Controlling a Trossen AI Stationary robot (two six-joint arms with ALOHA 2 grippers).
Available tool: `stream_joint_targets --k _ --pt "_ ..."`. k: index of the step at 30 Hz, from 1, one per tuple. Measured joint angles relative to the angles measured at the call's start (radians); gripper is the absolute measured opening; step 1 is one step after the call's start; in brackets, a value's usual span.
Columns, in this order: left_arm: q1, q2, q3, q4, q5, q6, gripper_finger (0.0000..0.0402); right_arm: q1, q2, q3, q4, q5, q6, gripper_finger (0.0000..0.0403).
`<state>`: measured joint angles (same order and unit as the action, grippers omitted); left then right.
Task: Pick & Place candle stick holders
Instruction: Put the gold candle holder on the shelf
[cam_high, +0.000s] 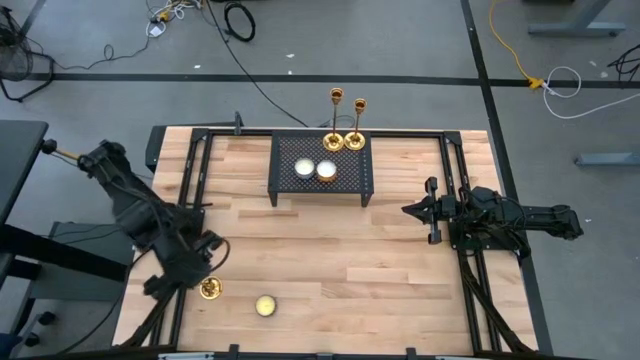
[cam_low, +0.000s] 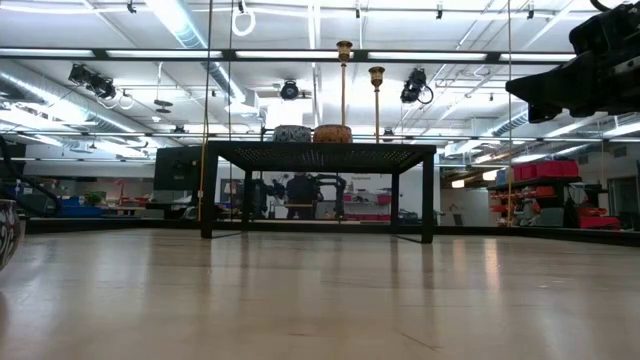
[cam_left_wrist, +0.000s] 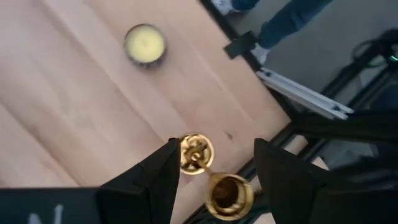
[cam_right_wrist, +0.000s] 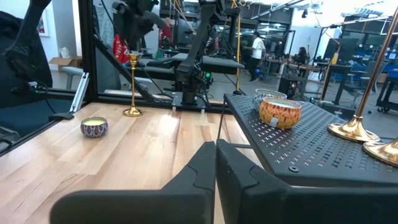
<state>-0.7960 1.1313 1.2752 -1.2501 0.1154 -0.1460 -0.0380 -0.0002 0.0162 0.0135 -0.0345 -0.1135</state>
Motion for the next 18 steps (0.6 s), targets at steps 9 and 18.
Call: stream_joint_targets --k 9,18 --pt "-0.127 0.000 0.006 -0.045 -0.132 -0.002 0.0209 0.000 0.000 0.000 0.000 0.000 0.000 0.0013" --pt "-0.158 0.000 0.006 -0.088 -0.103 -0.033 0.0259 0.000 0.000 0.000 0.000 0.000 0.000 0.0013"
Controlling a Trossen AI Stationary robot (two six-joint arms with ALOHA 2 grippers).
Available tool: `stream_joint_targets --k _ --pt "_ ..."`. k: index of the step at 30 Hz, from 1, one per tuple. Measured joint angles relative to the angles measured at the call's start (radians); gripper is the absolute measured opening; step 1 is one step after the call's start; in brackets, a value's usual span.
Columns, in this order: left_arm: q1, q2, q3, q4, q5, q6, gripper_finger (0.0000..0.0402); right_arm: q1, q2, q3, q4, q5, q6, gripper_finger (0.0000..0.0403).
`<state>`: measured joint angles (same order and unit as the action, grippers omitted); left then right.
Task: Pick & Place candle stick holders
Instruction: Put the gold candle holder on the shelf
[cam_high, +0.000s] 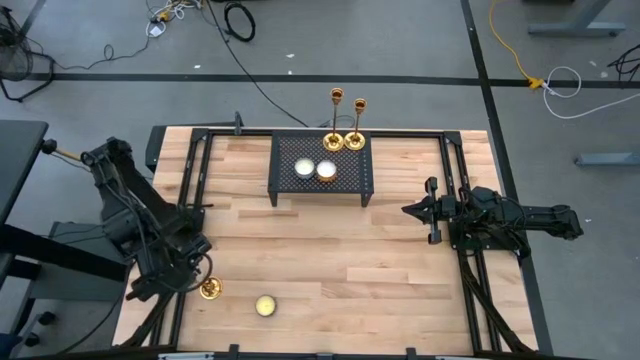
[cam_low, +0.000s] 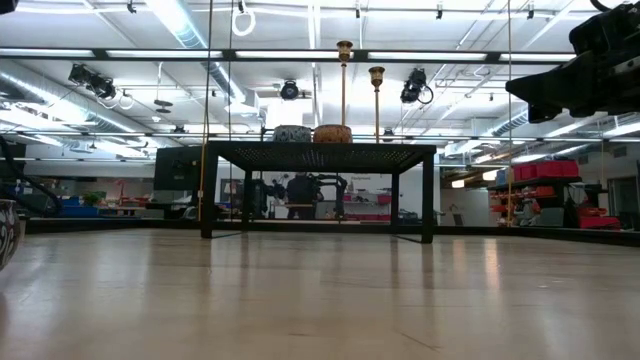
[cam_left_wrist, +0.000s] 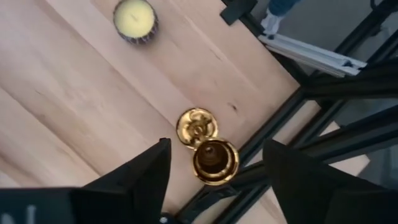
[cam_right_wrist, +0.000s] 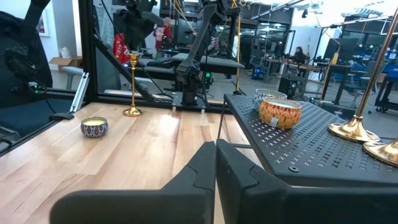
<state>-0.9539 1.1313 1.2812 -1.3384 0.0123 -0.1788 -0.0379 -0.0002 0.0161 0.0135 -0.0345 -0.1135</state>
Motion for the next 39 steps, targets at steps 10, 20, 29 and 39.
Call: stream_joint_targets --k 10,20,29,39 --pt "0.000 0.000 -0.096 0.031 0.068 -0.062 0.0288 0.000 0.000 0.000 0.000 0.000 0.000 0.0013" --pt "0.000 0.000 -0.127 0.053 0.061 -0.073 0.0267 0.000 0.000 0.000 0.000 0.000 0.000 0.0013" --pt "0.000 0.000 -0.127 0.053 0.059 -0.072 0.0210 0.000 0.000 0.000 0.000 0.000 0.000 0.0013" --pt "0.001 0.000 -0.127 0.054 0.060 -0.072 0.0168 0.000 0.000 0.000 0.000 0.000 0.000 0.0013"
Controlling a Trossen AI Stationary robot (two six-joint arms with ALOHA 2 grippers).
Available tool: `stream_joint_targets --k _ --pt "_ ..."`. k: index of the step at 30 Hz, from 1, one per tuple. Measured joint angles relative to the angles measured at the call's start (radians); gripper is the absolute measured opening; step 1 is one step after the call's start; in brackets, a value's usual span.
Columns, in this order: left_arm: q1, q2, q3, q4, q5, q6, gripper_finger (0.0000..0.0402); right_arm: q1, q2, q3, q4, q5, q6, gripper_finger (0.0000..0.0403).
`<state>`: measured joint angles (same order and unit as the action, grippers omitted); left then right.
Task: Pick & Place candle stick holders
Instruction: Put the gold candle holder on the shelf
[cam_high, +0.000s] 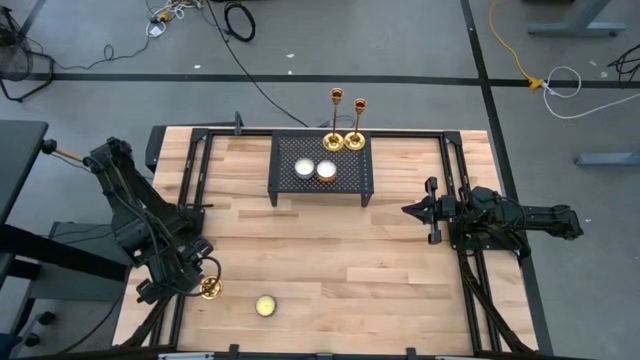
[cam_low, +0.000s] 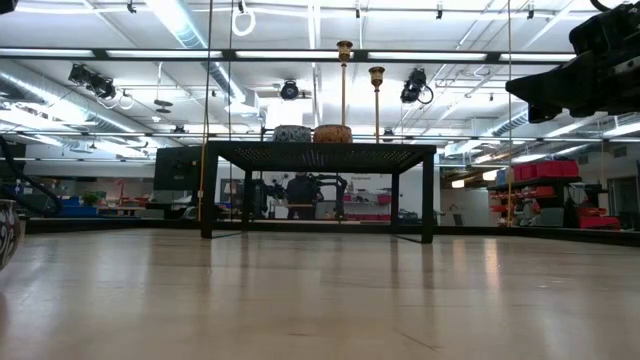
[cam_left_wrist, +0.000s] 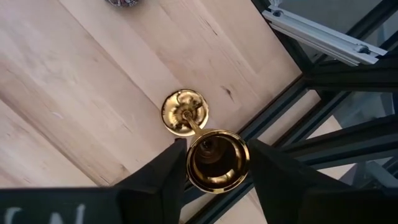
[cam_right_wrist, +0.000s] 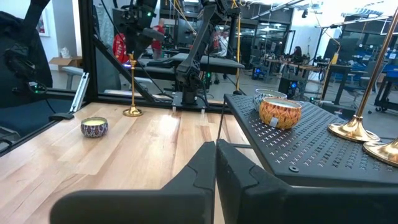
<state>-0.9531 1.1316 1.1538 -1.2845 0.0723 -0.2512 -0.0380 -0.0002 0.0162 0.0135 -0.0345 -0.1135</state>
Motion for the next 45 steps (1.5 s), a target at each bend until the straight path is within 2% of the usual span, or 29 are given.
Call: stream_joint_targets --k 15,19,32,41,45 --pt "0.001 0.000 0.001 -0.001 0.019 0.000 0.0161 0.000 0.000 0.000 0.000 0.000 0.000 0.0013" --pt "0.009 0.001 0.042 -0.008 0.017 0.000 0.0160 0.000 0.000 0.000 0.000 0.000 0.000 0.0013" --pt "0.127 0.000 0.218 -0.015 -0.019 0.027 0.0159 0.000 0.000 0.000 0.000 0.000 0.000 0.0013" --pt "0.195 0.000 0.247 -0.030 -0.039 0.077 0.0158 0.000 0.000 0.000 0.000 0.000 0.000 0.0013" --pt "0.249 0.000 0.247 -0.018 -0.098 0.145 0.0158 0.000 0.000 0.000 0.000 0.000 0.000 0.0013"
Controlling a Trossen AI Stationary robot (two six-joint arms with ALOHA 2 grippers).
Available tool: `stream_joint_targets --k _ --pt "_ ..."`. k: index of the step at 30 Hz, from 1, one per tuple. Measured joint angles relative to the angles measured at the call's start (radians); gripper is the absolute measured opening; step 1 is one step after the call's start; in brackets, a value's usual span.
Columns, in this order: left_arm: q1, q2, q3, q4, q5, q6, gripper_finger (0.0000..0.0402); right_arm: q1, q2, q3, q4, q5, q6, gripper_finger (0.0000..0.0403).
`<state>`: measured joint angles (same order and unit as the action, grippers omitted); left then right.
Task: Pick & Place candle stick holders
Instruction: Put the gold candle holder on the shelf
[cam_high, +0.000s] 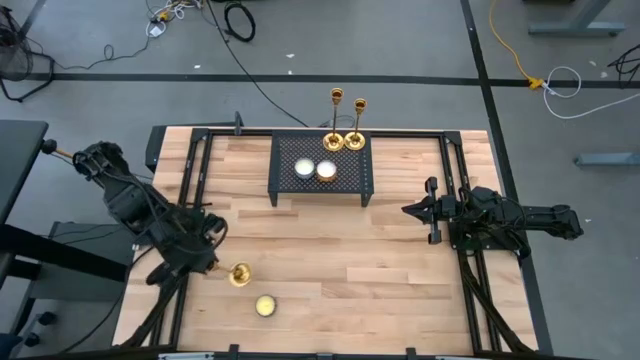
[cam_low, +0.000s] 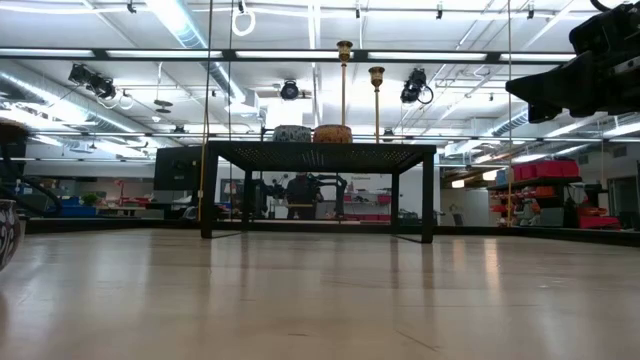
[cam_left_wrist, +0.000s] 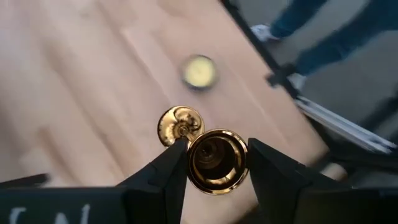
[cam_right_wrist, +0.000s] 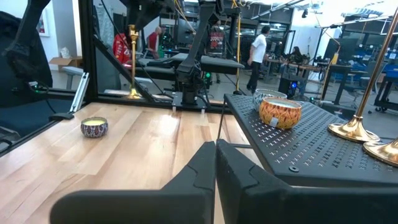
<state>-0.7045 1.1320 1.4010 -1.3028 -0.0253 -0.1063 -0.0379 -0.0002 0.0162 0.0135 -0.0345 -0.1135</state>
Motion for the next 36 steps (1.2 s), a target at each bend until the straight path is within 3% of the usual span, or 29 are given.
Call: stream_joint_targets --k 14,26,36 --pt "0.265 0.020 0.001 0.062 -0.043 0.192 0.0158 0.000 0.000 0.000 0.000 0.000 0.000 0.0013" --pt "0.395 0.060 0.005 0.150 -0.043 0.274 0.0158 0.000 0.000 0.000 0.000 0.000 0.000 0.0013" --pt "0.475 0.061 0.179 0.170 -0.073 0.313 0.0158 0.000 0.000 0.000 0.000 0.000 0.000 0.0013"
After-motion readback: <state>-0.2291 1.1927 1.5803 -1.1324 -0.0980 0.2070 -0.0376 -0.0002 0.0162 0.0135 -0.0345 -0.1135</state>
